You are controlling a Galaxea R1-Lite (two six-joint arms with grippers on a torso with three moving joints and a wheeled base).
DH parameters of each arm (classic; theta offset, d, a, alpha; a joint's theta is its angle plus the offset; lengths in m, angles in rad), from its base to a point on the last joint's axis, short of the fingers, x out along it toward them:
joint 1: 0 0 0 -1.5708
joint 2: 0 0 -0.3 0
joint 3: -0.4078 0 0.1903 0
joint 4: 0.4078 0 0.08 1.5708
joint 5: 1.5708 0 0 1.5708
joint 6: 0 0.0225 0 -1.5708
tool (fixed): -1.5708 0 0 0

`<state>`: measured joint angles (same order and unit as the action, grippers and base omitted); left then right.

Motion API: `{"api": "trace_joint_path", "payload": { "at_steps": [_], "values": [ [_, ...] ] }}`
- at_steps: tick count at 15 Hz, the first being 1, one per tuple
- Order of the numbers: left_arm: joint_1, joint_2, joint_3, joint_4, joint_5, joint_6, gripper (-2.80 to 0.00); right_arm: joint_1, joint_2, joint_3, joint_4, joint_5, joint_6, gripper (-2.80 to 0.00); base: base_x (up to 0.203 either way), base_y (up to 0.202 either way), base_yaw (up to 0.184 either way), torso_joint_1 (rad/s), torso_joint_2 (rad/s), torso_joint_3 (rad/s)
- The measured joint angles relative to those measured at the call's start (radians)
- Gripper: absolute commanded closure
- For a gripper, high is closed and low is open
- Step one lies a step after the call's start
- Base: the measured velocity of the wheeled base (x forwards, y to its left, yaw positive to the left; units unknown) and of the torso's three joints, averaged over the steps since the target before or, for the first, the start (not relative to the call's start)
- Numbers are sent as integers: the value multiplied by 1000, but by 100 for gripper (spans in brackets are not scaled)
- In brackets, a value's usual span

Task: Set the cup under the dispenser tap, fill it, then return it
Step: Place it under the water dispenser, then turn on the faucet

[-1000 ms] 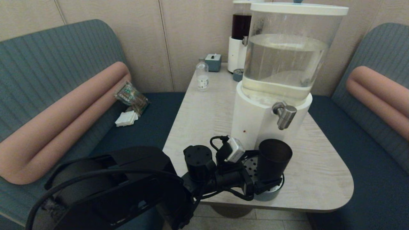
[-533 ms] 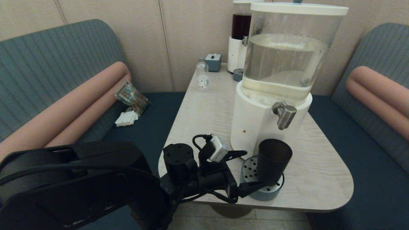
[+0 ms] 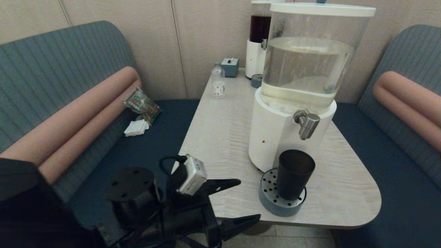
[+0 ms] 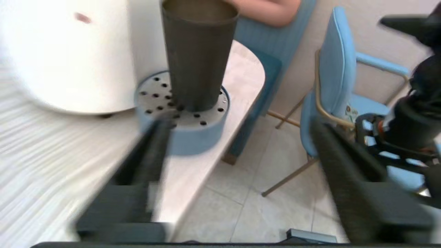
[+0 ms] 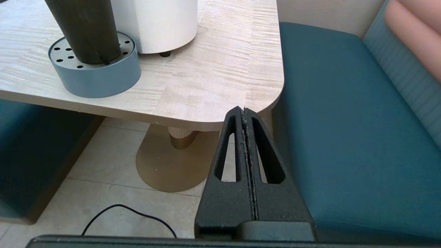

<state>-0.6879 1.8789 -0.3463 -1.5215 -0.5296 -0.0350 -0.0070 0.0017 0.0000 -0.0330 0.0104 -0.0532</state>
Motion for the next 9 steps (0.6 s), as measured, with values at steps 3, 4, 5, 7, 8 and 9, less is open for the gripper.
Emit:
{"api": "trace_joint_path", "payload": {
  "at_steps": [3,4,5,7,8,9],
  "values": [
    [12,-221,128,0,133,-27,0,0,0,0,0,0,0,0,0,0,0,0,0,0],
    [17,-293,145,0,208,-53,0,0,0,0,0,0,0,0,0,0,0,0,0,0],
    [33,-366,152,3,302,-91,0,0,0,0,0,0,0,0,0,0,0,0,0,0],
    [145,-486,157,17,461,-147,0,0,0,0,0,0,0,0,0,0,0,0,0,0],
    [234,-534,157,23,498,-157,0,0,0,0,0,0,0,0,0,0,0,0,0,0],
    [340,-587,157,28,512,-164,0,0,0,0,0,0,0,0,0,0,0,0,0,0]
  ]
}}
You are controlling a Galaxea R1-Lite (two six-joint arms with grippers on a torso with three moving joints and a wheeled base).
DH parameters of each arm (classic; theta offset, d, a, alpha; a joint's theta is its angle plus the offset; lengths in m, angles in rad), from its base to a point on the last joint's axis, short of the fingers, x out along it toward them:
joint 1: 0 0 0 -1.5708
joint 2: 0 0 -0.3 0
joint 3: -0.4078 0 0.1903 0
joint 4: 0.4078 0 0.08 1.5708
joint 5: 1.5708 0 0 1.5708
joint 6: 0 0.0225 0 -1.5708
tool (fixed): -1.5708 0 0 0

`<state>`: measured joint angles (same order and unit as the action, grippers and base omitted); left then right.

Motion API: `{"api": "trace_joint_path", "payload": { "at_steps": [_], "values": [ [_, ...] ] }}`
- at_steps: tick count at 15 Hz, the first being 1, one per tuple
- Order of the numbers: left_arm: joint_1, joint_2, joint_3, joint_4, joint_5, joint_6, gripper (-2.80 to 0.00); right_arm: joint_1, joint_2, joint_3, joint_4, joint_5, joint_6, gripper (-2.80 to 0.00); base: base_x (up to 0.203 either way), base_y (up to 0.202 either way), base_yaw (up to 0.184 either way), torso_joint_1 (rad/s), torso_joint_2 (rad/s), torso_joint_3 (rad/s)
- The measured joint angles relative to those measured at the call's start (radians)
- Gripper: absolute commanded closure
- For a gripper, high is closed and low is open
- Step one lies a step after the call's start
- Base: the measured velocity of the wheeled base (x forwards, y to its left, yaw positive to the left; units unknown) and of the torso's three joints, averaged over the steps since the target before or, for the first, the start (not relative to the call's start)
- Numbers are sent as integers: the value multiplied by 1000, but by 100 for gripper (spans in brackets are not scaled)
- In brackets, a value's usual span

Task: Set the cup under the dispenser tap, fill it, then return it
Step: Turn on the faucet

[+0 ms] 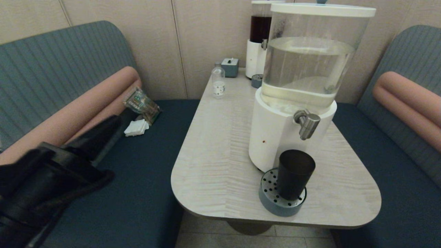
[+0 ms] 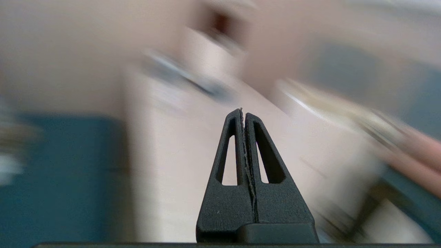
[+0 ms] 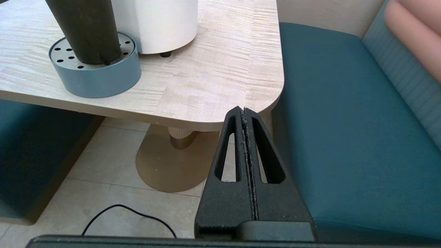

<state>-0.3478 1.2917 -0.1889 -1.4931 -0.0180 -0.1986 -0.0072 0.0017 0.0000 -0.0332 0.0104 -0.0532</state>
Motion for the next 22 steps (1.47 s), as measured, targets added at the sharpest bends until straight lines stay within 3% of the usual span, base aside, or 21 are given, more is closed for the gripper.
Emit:
{"api": "trace_joint_path", "payload": {
  "at_steps": [3,6,9,13,15,17,20,22],
  "values": [
    [260,-200,13,11,-19,-9,0,0,0,0,0,0,0,0,0,0,0,0,0,0],
    [376,-430,23,96,-39,-6,0,0,0,0,0,0,0,0,0,0,0,0,0,0],
    [409,-692,13,337,-104,-15,0,0,0,0,0,0,0,0,0,0,0,0,0,0],
    [388,-1037,-56,856,-200,-77,0,0,0,0,0,0,0,0,0,0,0,0,0,0],
    [376,-1169,-52,1063,-208,-64,0,0,0,0,0,0,0,0,0,0,0,0,0,0],
    [372,-1240,36,1165,-200,35,0,0,0,0,0,0,0,0,0,0,0,0,0,0],
    [368,-1280,166,1265,-118,290,0,0,0,0,0,0,0,0,0,0,0,0,0,0],
    [368,-1288,182,1406,-59,371,0,1,0,0,0,0,0,0,0,0,0,0,0,0]
  ]
}}
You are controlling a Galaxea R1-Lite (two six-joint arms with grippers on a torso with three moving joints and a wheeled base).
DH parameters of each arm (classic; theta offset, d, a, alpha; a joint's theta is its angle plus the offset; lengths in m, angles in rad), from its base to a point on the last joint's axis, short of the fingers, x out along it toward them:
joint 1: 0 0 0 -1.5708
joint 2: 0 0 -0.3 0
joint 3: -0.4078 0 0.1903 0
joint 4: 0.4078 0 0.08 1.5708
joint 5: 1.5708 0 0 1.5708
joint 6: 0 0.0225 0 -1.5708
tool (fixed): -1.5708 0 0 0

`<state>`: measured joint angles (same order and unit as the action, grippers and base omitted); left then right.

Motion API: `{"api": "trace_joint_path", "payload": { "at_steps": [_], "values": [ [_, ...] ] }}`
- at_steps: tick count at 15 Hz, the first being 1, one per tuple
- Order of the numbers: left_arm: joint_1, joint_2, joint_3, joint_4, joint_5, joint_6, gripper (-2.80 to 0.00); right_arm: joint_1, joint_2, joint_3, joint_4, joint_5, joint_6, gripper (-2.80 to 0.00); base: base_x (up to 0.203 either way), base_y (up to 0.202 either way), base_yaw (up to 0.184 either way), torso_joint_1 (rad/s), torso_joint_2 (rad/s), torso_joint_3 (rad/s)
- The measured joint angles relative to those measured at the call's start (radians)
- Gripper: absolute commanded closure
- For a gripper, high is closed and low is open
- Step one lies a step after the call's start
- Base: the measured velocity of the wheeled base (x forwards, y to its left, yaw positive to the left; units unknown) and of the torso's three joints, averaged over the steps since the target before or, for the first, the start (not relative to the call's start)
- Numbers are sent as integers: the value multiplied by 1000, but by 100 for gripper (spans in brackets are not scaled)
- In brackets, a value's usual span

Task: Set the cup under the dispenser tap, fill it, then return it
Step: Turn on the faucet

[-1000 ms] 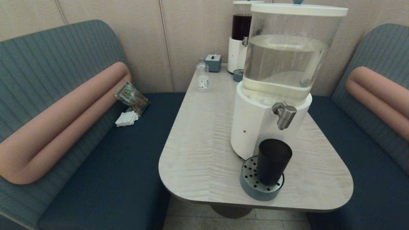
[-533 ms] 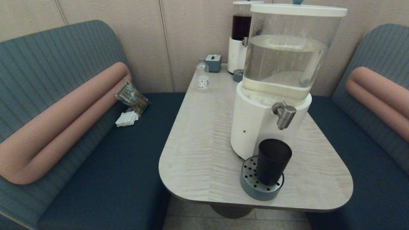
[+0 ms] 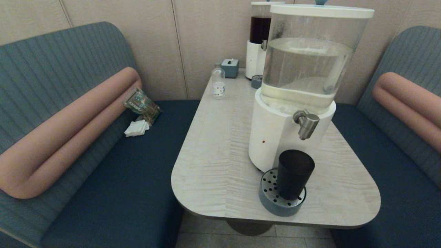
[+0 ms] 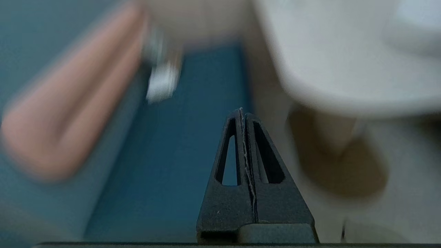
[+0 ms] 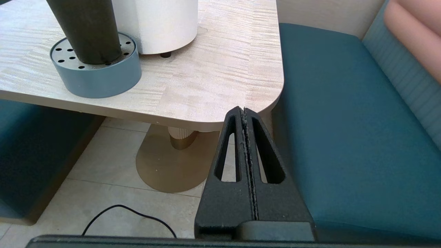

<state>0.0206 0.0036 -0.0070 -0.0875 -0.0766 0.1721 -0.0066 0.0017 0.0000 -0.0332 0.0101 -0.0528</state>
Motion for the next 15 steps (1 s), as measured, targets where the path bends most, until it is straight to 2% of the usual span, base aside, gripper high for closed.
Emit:
{"api": "trace_joint_path", "payload": {
  "at_steps": [2,3,6,10,12,15],
  "values": [
    [0,-2,3,123,51,3,0,0,0,0,0,0,0,0,0,0,0,0,0,0],
    [0,-3,5,132,53,3,0,0,0,0,0,0,0,0,0,0,0,0,0,0],
    [0,-4,7,135,55,-22,0,0,0,0,-2,1,-26,0,0,0,0,0,0,0],
    [0,-4,7,137,56,-24,0,1,0,0,-13,2,-79,0,0,0,0,0,0,0],
    [0,-4,7,138,56,-24,0,1,0,0,-19,-2,-46,0,0,0,0,0,0,0],
    [0,-4,7,138,56,-24,0,0,0,0,1,0,-46,0,0,0,0,0,0,0]
  ]
}}
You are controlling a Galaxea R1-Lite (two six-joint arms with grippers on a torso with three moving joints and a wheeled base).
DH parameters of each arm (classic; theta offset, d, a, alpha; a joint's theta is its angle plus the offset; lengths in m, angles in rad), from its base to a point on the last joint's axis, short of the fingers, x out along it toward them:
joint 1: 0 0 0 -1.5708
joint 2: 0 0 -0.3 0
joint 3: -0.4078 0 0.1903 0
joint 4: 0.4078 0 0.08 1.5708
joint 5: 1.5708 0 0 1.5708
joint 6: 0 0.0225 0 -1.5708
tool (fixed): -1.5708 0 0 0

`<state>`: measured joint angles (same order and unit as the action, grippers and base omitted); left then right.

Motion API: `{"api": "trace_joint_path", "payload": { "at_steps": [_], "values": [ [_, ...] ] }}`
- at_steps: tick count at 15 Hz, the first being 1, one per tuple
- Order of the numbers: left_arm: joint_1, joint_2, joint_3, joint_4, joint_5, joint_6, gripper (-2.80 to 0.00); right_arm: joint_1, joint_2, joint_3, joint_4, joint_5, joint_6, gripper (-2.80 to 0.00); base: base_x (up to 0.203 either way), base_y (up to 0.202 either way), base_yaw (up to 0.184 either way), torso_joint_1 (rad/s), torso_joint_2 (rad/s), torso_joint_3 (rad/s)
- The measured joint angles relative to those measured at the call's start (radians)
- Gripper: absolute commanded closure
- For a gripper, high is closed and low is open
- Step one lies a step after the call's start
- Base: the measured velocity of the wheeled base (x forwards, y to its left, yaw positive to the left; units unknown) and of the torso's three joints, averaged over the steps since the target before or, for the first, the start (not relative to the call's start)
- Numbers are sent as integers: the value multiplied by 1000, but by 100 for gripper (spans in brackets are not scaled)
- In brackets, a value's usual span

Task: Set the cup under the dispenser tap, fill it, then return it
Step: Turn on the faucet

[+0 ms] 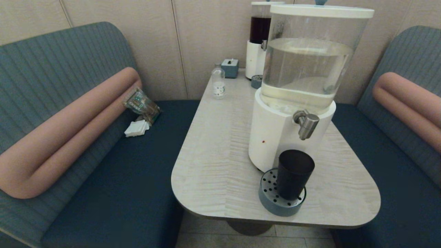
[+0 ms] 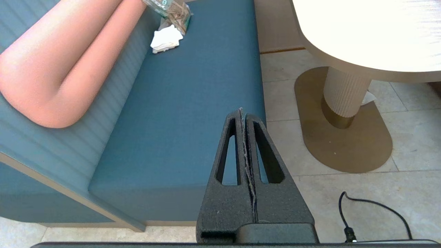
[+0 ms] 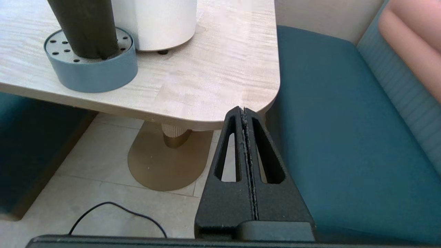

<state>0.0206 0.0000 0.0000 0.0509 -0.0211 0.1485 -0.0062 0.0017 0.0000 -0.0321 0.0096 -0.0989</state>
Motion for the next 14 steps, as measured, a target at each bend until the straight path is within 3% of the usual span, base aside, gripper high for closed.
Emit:
{"api": "trace_joint_path", "payload": {
  "at_steps": [9,11,14],
  "values": [
    [0,0,0,1,0,0,0,0,6,-45,43,-27,78,0,0,0,0,0,0,0],
    [0,0,0,1,0,-1,0,1,40,-233,124,-19,118,0,0,0,0,0,0,0],
    [0,0,0,1,0,0,0,10,233,-693,279,-11,215,0,0,0,0,0,0,0]
  ]
}}
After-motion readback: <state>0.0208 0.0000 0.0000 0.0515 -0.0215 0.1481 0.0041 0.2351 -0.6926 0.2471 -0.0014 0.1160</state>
